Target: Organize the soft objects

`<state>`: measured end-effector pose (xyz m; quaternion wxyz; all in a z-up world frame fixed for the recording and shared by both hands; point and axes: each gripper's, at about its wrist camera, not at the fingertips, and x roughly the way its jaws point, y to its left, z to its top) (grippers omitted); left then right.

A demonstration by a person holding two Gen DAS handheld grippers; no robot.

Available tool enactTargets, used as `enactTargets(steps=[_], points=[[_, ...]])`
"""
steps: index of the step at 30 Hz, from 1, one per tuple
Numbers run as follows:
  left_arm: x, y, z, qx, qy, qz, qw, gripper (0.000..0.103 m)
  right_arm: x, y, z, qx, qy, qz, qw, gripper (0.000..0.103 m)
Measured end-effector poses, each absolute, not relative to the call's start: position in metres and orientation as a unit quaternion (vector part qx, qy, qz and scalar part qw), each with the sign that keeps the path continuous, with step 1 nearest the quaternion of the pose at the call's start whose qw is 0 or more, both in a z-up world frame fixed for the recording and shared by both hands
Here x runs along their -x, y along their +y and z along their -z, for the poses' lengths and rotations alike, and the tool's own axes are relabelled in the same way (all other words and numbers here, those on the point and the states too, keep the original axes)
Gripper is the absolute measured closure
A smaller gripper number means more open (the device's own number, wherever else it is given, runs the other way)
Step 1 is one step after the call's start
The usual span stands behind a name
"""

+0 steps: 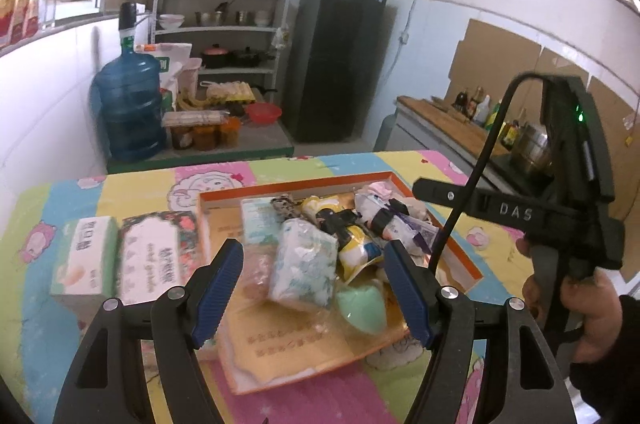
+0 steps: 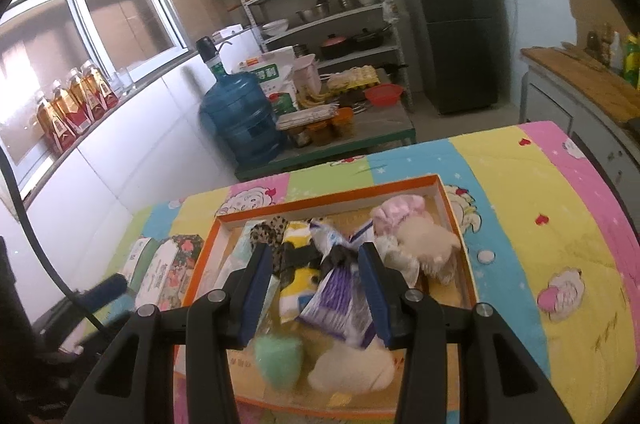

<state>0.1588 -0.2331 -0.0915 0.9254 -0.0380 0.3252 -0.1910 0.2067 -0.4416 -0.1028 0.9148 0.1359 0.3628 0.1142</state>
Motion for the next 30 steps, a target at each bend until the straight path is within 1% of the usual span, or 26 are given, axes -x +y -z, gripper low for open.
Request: enactTargets(steps=[16, 23, 30], points=[[-0.082, -0.139, 0.081, 0.05, 0.311, 0.179, 0.932, 0.029, -0.107, -0.373, 0.079, -0.12, 0.347, -0.072, 0.927, 0.058], [-0.048, -0.113, 0.069, 0.041, 0.292, 0.171, 0.94, 0.029, -0.06, -0.351, 0.062, -0.106, 0.33, -0.056, 0.936, 0.058], [-0.022, -0.093, 0.049, 0.063, 0.282, 0.146, 0.946, 0.029, -0.015, -0.333, 0.039, -0.081, 0.301, -0.022, 0.95, 0.058]])
